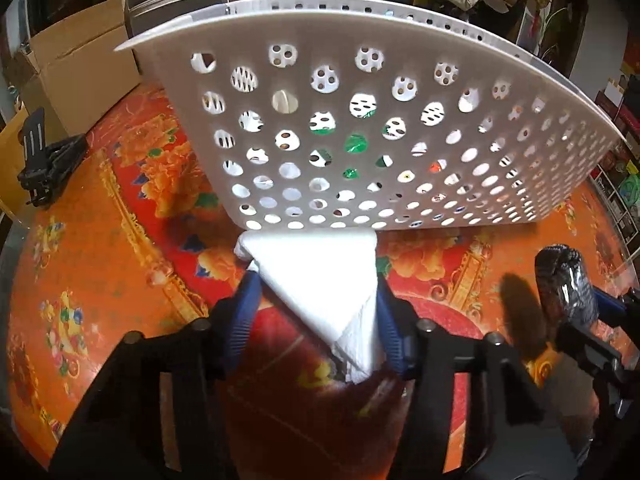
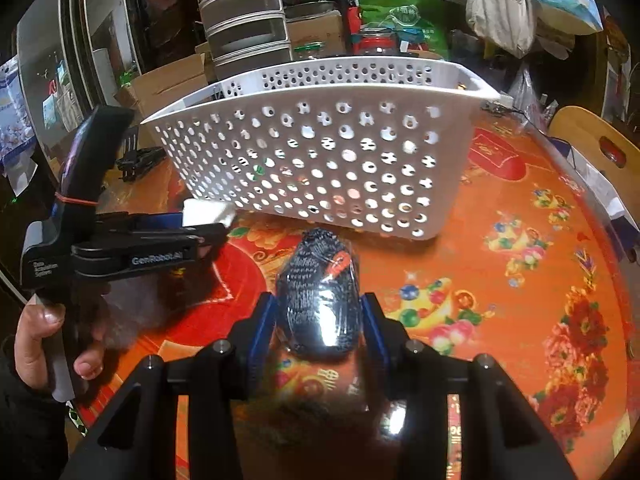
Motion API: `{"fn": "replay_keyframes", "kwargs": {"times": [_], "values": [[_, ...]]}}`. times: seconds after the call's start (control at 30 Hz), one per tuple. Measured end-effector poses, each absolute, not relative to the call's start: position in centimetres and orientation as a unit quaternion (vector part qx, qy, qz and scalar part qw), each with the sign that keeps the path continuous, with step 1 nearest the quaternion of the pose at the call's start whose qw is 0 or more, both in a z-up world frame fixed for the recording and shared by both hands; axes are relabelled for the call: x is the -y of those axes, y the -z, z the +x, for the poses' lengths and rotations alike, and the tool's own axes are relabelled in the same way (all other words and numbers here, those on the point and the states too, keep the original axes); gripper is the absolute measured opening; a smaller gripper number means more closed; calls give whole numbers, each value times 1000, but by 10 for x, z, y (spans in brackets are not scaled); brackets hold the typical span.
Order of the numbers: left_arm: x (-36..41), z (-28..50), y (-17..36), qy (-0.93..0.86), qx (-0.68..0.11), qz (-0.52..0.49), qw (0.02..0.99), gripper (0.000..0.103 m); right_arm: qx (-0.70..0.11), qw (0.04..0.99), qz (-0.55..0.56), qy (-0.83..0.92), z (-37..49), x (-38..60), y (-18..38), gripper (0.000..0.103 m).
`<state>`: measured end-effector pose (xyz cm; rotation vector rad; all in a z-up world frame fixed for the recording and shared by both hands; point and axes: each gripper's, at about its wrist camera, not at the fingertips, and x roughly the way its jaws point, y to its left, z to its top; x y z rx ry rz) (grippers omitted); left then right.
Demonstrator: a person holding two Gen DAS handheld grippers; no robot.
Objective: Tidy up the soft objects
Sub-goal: 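Close left tool on the white folded cloth while right tool grasps the black mesh bag, then carry the white cloth with left tool while right tool carries the black bag into the basket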
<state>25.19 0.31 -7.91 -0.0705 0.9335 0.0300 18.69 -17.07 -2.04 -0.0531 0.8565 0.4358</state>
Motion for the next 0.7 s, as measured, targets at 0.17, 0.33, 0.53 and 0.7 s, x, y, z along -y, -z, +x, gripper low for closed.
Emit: {"fn": "replay_keyframes", "kwargs": {"times": [0.17, 0.33, 0.53, 0.7], "values": [[-8, 224, 70, -11, -431, -42, 901, 46, -409, 889, -24, -204, 185, 178, 18, 43], [-17, 184, 53, -19, -400, -51, 915, 46, -403, 893, -28, -200, 181, 184, 15, 43], [-28, 155, 25, -21, -369, -55, 928, 46, -390, 898, -34, -198, 168, 183, 7, 43], [-33, 143, -7, -20, -345, -55, 937, 46, -369, 906, -39, -202, 162, 179, -14, 43]]}}
